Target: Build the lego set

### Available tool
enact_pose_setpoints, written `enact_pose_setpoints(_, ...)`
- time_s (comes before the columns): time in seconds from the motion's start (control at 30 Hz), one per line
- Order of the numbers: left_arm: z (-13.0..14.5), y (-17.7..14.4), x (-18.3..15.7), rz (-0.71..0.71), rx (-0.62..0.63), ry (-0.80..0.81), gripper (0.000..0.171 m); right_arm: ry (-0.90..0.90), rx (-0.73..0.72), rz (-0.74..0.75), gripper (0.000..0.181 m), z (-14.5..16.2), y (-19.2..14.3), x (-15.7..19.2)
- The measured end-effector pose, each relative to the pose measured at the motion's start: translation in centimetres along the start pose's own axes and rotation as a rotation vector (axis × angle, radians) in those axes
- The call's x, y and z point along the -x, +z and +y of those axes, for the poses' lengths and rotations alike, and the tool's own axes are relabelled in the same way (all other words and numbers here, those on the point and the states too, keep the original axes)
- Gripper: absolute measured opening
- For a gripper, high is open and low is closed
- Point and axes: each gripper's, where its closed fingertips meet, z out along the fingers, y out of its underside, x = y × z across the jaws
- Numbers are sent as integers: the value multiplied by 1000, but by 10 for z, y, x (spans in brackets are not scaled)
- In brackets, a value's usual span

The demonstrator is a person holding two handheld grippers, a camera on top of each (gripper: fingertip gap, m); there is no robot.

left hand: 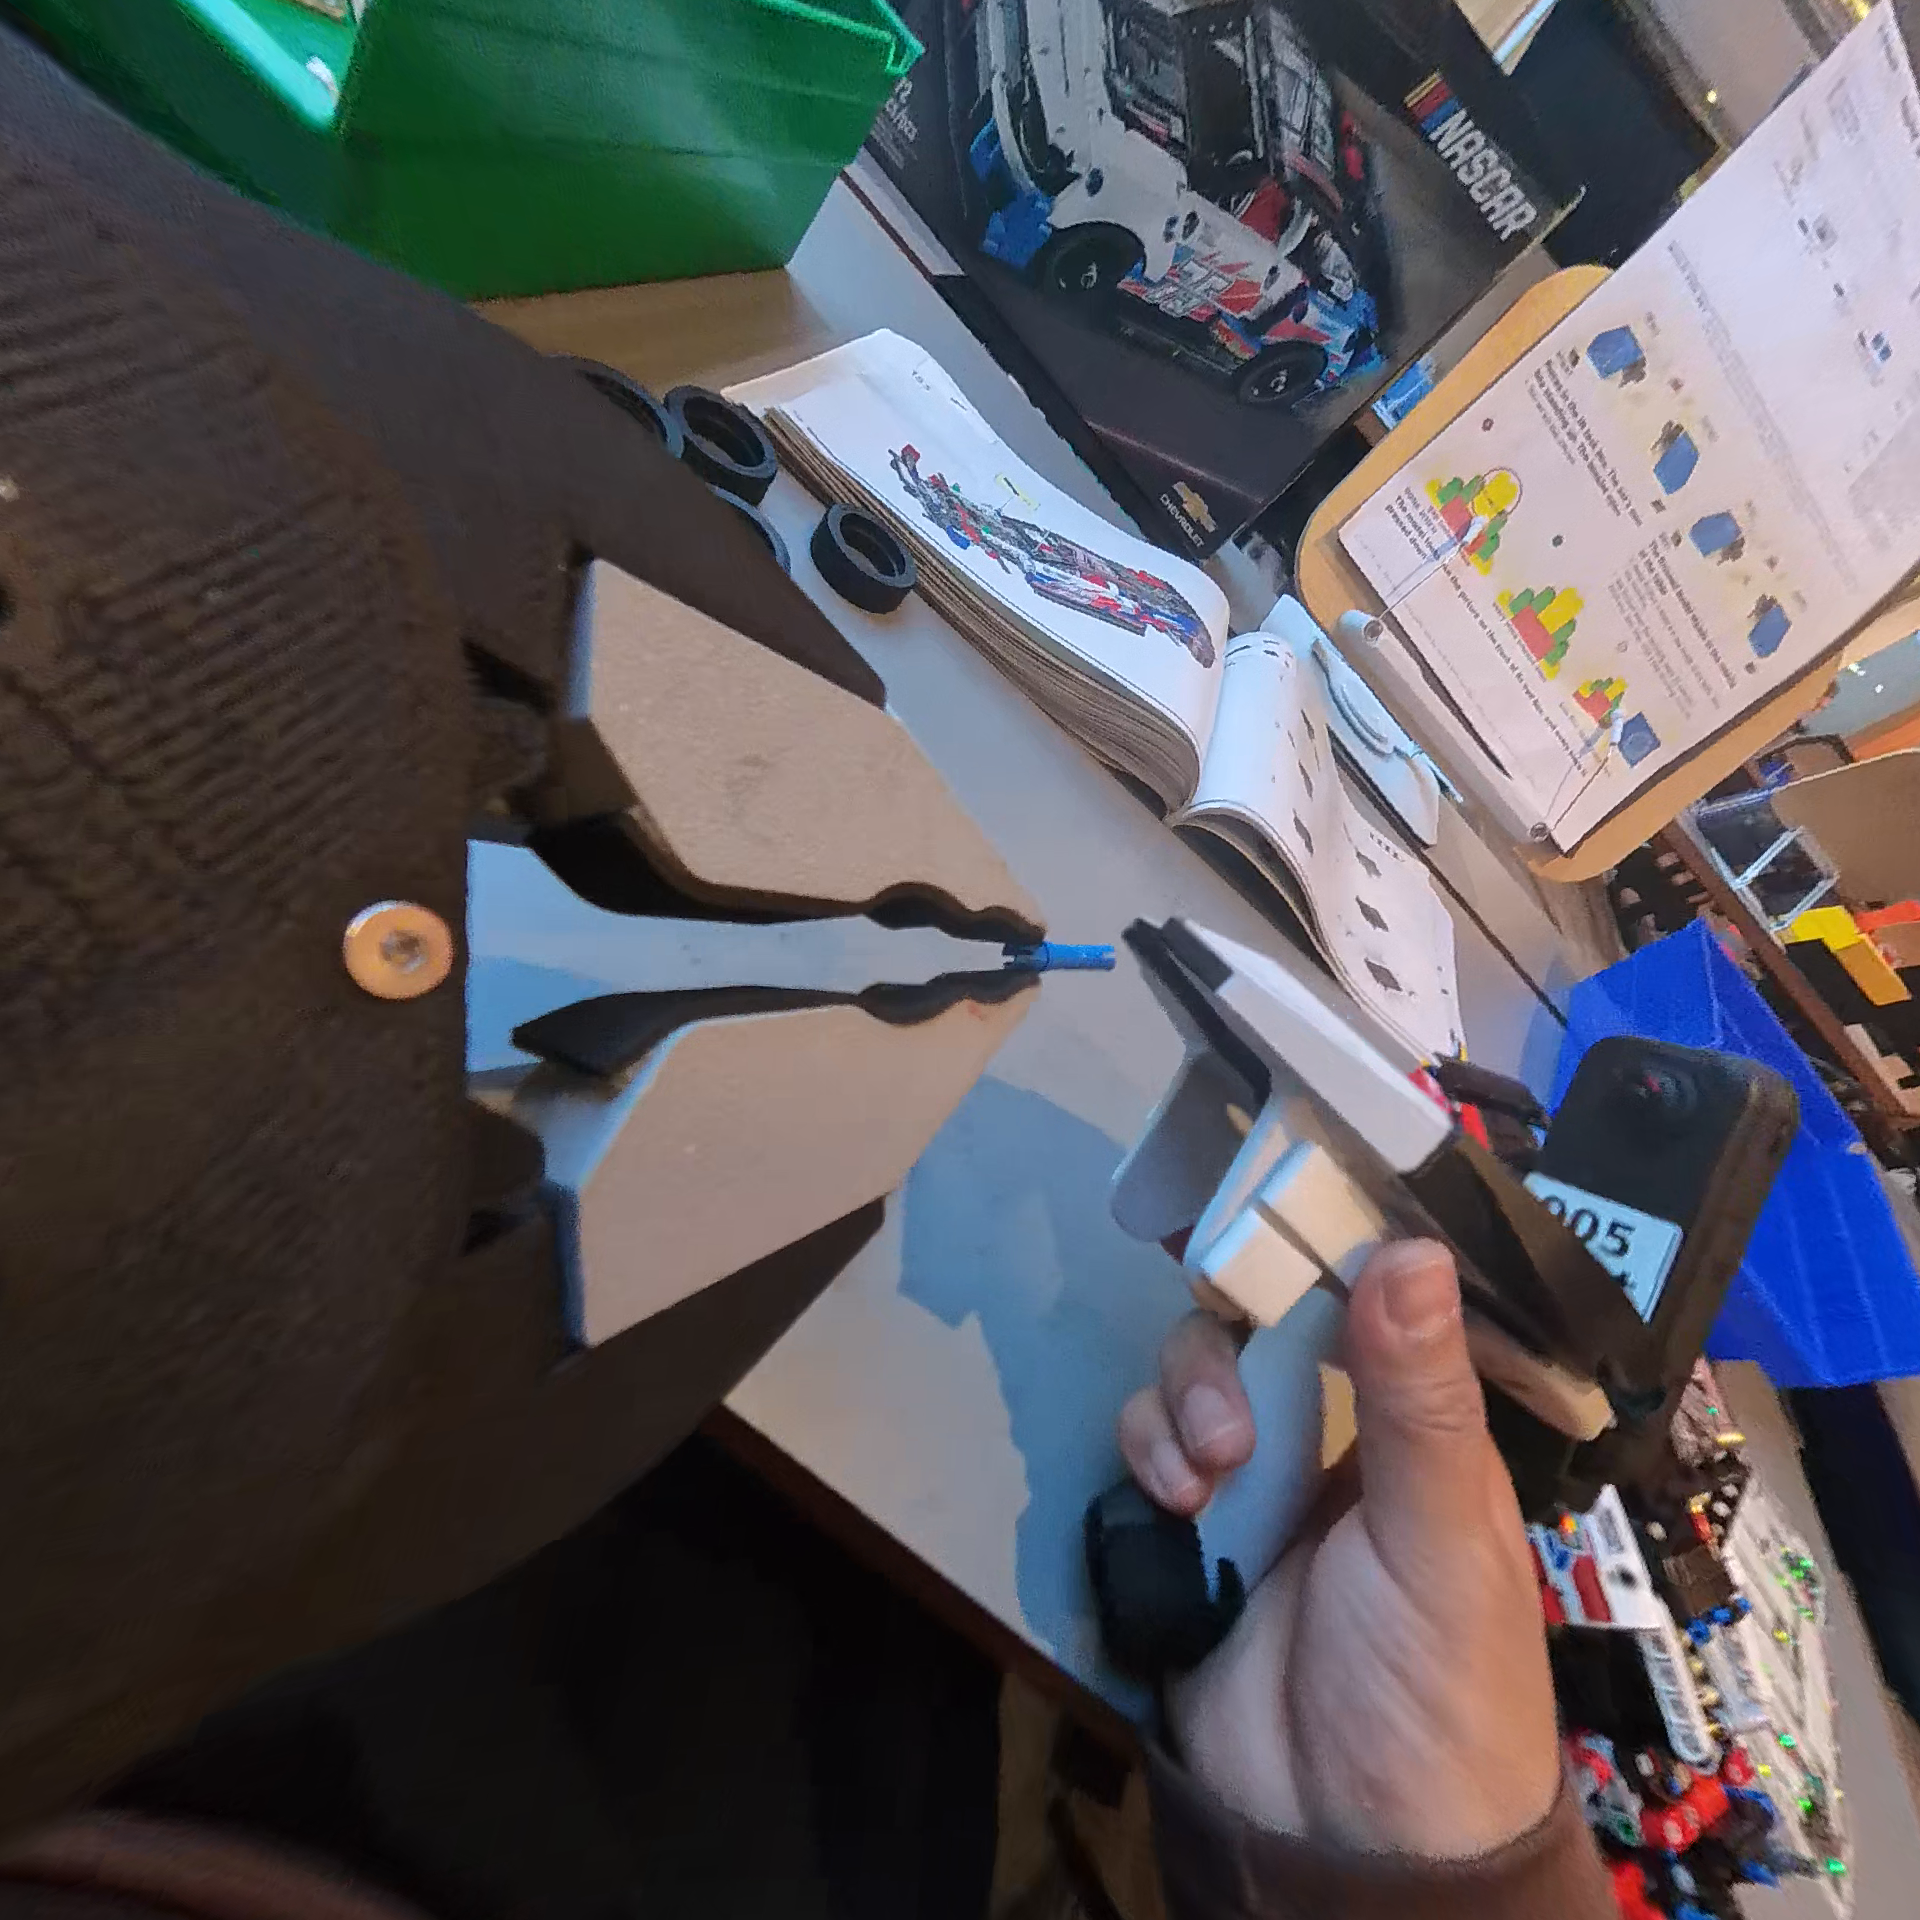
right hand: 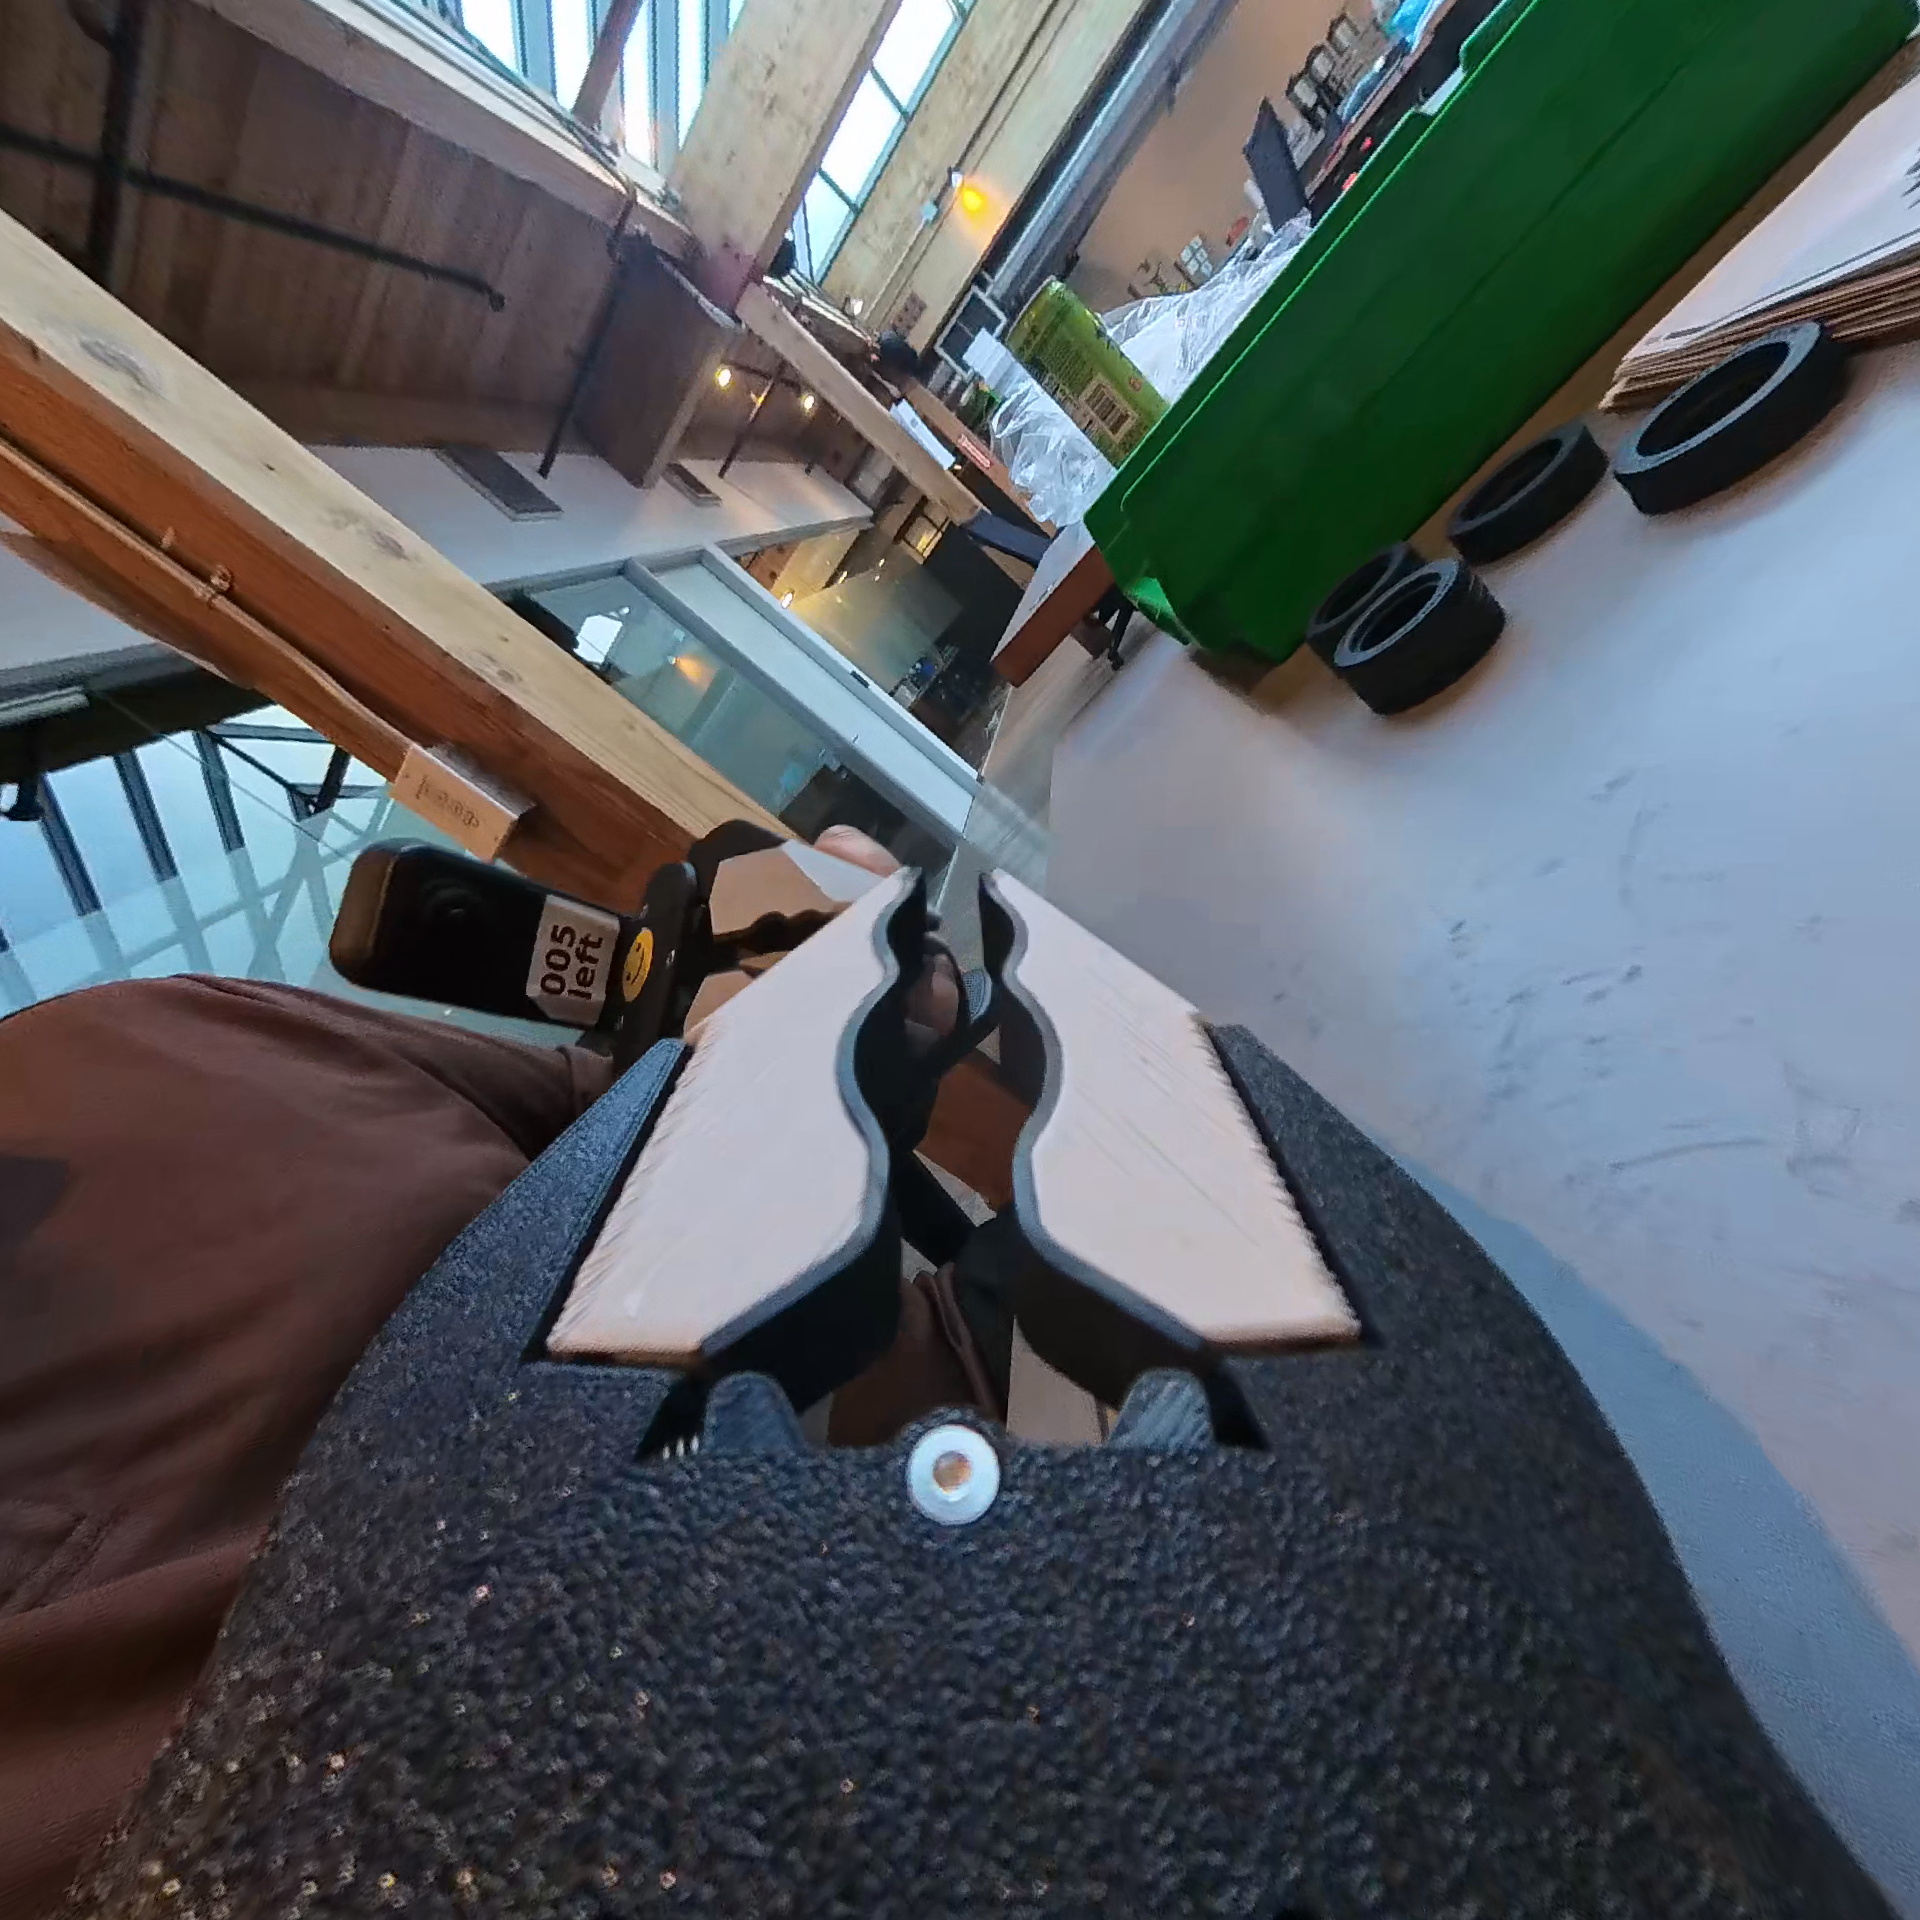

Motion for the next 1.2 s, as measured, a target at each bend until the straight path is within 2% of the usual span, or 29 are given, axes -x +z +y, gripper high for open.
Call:
enact_pose_setpoints(0.23, -12, 14, 10, -8, -84, -54, 2, -16, 42, -23, 17, 3, 9, 2)
enact_pose_setpoints(0.4, -8, 25, 11, -22, -93, -45, 2, -9, 44, -36, 7, -2, 7, -1)
enact_pose_setpoints(0.83, -3, 30, 18, -40, -109, -48, 2, -20, 69, -22, 8, -7, 10, -11)
enact_pose_setpoints(1.1, -4, 32, 14, -13, -140, -35, 2, -26, 75, -22, 7, -7, 5, -10)
enact_pose_setpoints(1.2, -4, 36, 11, 20, -154, 39, 2, -35, 56, -9, 7, -10, -1, -11)
